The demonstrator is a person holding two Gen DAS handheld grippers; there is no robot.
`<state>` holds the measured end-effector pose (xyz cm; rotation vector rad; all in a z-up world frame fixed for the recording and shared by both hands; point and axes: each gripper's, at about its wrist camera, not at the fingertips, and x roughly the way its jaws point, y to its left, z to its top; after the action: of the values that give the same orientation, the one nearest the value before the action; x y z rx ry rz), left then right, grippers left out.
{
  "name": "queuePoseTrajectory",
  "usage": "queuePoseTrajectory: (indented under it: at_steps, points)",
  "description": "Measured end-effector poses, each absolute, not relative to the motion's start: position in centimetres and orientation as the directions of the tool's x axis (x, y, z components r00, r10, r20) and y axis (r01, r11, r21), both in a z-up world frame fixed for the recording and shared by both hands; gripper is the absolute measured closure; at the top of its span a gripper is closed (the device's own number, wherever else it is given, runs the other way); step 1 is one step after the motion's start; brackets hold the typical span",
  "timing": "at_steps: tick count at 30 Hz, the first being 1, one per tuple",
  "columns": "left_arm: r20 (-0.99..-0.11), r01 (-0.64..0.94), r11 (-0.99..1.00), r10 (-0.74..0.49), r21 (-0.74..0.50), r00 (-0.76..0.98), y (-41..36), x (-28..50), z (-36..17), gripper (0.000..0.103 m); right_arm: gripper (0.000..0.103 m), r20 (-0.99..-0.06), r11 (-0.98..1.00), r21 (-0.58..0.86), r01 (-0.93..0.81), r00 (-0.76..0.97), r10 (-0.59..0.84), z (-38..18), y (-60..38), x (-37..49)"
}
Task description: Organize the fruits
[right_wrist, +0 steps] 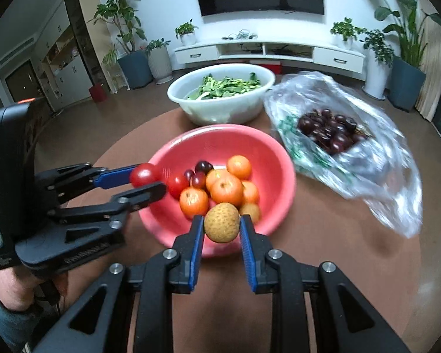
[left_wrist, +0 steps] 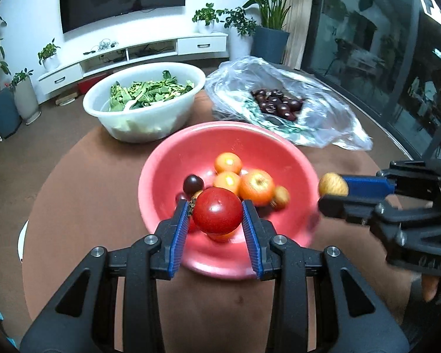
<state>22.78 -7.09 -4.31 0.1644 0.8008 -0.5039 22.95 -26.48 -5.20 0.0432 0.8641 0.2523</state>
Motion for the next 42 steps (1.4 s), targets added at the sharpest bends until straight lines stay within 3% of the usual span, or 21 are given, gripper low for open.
queuePoseTrajectory:
  at_steps: [13,21,22,25,27,29,32,36,38,42]
  points:
    - [-0.756,0.467,0.883,-0.332,-0.039,0.564,-8.1,25.9,-8.5,0.064,0.075,-0.819,0.973,0.056,-0.222,0.547,0.172,-9.2,-24.1,26.5]
    - [-0.730,0.432,0.901,-0.309,-0.021,0.609,-7.4,25.4,-7.4,0.051,0.065,-0.812,0.981,0.040,-0.192,0.565,0.144,-9.5,-24.7,26.3]
    - [-0.725,0.428,0.904,-0.301,-0.009,0.620,-7.4,25.1,-7.1,0.047,0.065,-0.811,0.981,0.041,-0.189,0.567,0.143,-9.3,-24.8,26.2]
    - [-0.706,0.358,0.931,-0.208,0.069,0.677,-6.8,23.8,-5.9,0.020,0.056,-0.798,0.984,0.034,-0.176,0.587,0.133,-8.4,-25.2,25.3]
    - [-0.669,0.328,0.944,-0.214,0.047,0.712,-5.6,22.4,-4.5,0.012,0.041,-0.768,0.985,0.039,-0.168,0.625,0.137,-7.1,-25.4,23.9]
    - [-0.637,0.304,0.952,-0.224,0.017,0.738,-4.4,20.6,-3.2,0.000,0.037,-0.725,0.988,0.037,-0.153,0.677,0.132,-5.7,-25.7,22.1]
    - [-0.567,0.286,0.958,-0.248,-0.023,0.785,-2.8,16.2,-1.0,0.000,0.023,-0.611,0.991,0.055,-0.119,0.781,0.128,-2.7,-26.2,18.2]
    - [-0.431,0.166,0.986,-0.160,-0.024,0.888,-1.0,10.0,1.4,0.000,0.004,-0.466,0.994,0.083,-0.074,0.879,0.105,0.2,-26.9,13.0]
    - [-0.379,0.134,0.990,-0.141,-0.047,0.914,-0.3,7.4,2.4,0.000,0.000,-0.406,0.994,0.096,-0.046,0.910,0.081,1.5,-27.0,10.6]
    - [-0.515,0.054,0.998,-0.069,-0.044,0.854,-0.1,6.0,3.3,0.000,0.000,-0.355,0.995,0.097,-0.004,0.934,0.038,3.3,-26.9,7.0]
